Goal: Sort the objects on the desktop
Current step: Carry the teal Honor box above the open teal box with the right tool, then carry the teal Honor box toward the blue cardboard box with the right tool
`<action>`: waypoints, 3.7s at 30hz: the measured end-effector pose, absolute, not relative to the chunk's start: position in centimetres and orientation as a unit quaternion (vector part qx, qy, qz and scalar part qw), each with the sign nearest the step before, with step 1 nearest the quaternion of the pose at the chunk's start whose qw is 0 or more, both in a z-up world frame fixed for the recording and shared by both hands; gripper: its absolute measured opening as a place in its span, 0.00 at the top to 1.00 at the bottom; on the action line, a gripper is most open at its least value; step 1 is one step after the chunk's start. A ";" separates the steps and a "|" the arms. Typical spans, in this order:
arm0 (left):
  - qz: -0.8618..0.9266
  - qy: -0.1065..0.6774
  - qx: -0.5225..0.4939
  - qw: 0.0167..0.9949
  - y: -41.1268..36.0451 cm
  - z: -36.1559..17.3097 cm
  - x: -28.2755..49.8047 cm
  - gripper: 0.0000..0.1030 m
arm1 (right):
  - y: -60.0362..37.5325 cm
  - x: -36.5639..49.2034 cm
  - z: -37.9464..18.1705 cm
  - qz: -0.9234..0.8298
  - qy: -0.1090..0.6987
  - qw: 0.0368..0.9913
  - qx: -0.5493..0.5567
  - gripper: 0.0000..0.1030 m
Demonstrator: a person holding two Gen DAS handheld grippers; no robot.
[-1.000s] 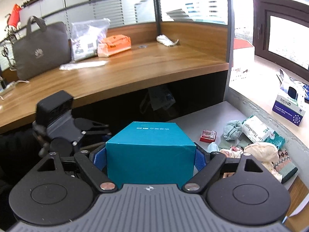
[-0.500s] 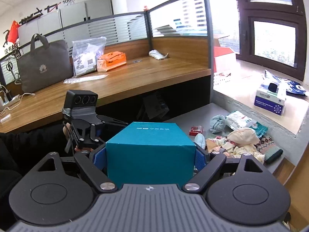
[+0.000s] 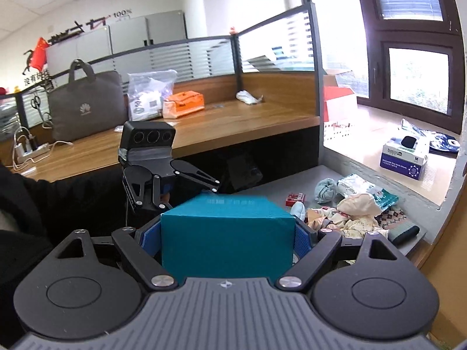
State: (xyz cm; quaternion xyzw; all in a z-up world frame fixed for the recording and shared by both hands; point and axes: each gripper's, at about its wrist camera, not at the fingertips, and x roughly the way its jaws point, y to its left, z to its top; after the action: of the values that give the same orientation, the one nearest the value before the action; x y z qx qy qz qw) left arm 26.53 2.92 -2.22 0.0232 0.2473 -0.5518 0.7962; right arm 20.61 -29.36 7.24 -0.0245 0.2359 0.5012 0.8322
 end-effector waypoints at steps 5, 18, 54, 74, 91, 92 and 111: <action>-0.536 0.257 0.011 0.804 2.4 -2.8 27.2 0.36 | -30.7 21.3 6.7 0.498 0.232 0.836 -0.007 0.13; -0.493 0.242 -0.011 0.836 4.3 -2.0 26.8 0.36 | -29.7 23.6 4.7 0.499 0.262 0.826 -0.019 0.13; -0.428 0.196 0.109 0.876 2.4 -0.9 20.0 0.35 | -25.0 18.8 4.5 0.502 0.321 0.790 -0.144 0.13; -0.410 0.170 0.118 0.888 4.5 -0.6 11.9 0.35 | -21.7 11.6 6.9 0.494 0.304 0.790 -0.196 0.13; -0.407 0.213 0.115 0.880 5.7 -3.5 2.0 0.35 | -19.7 2.2 4.3 0.497 0.314 0.787 -0.185 0.13; -0.407 0.214 0.116 0.880 5.8 -3.6 1.5 0.35 | -19.6 1.6 4.2 0.498 0.315 0.787 -0.184 0.13; -0.393 0.213 0.117 0.887 6.6 -5.6 -3.6 0.34 | -17.3 -6.0 2.5 0.483 0.295 0.793 -0.225 0.13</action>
State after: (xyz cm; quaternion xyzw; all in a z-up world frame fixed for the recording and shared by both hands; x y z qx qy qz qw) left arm -3.57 6.61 -5.60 0.1174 0.2127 -0.3932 0.8868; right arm -6.03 -17.31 2.51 -0.2249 0.2948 0.4829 0.7933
